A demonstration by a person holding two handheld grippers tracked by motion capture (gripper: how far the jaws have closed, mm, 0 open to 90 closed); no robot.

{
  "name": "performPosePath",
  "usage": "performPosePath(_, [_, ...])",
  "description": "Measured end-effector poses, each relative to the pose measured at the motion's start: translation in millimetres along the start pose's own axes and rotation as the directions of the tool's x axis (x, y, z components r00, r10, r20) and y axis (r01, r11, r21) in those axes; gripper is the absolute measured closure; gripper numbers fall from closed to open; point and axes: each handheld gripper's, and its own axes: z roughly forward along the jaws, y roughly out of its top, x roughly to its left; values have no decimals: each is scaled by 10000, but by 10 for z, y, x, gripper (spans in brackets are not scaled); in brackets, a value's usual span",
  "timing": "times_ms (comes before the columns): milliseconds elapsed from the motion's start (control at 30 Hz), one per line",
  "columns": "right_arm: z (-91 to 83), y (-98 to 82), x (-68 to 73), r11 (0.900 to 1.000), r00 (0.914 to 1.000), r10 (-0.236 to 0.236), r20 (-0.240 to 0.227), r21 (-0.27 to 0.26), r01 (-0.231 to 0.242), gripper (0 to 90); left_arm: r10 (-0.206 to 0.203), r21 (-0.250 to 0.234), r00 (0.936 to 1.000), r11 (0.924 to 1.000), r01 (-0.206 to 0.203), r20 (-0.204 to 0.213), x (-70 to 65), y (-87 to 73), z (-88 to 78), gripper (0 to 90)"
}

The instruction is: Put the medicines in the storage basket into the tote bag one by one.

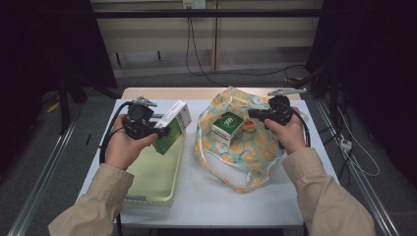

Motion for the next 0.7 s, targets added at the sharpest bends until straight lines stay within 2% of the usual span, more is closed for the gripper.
performPosePath(167, [-39,38,8,10000,10000,-29,27,-86,30,900,671,142,9967,9976,-678,467,-288,166,98,625])
performPosePath(267, [-86,80,8,9998,10000,-85,46,-179,86,900,910,345,9926,9950,-941,806,-441,216,244,625])
performPosePath(367, [-143,123,2,9995,9999,-91,101,-295,94,900,1049,521,9889,9925,-1108,1053,-538,244,388,625])
performPosePath(500, [-192,147,-16,9993,9998,-82,153,-350,88,900,1140,925,9854,9877,-1262,1266,-637,274,598,625])
performPosePath(600, [-207,145,-27,9992,9999,-70,140,-398,75,900,1221,1167,9866,9840,-1347,1085,-664,290,718,625])
performPosePath(700, [-211,141,-28,9992,9999,-64,122,-395,68,900,1108,1170,9876,9854,-1237,1109,-649,297,785,624])
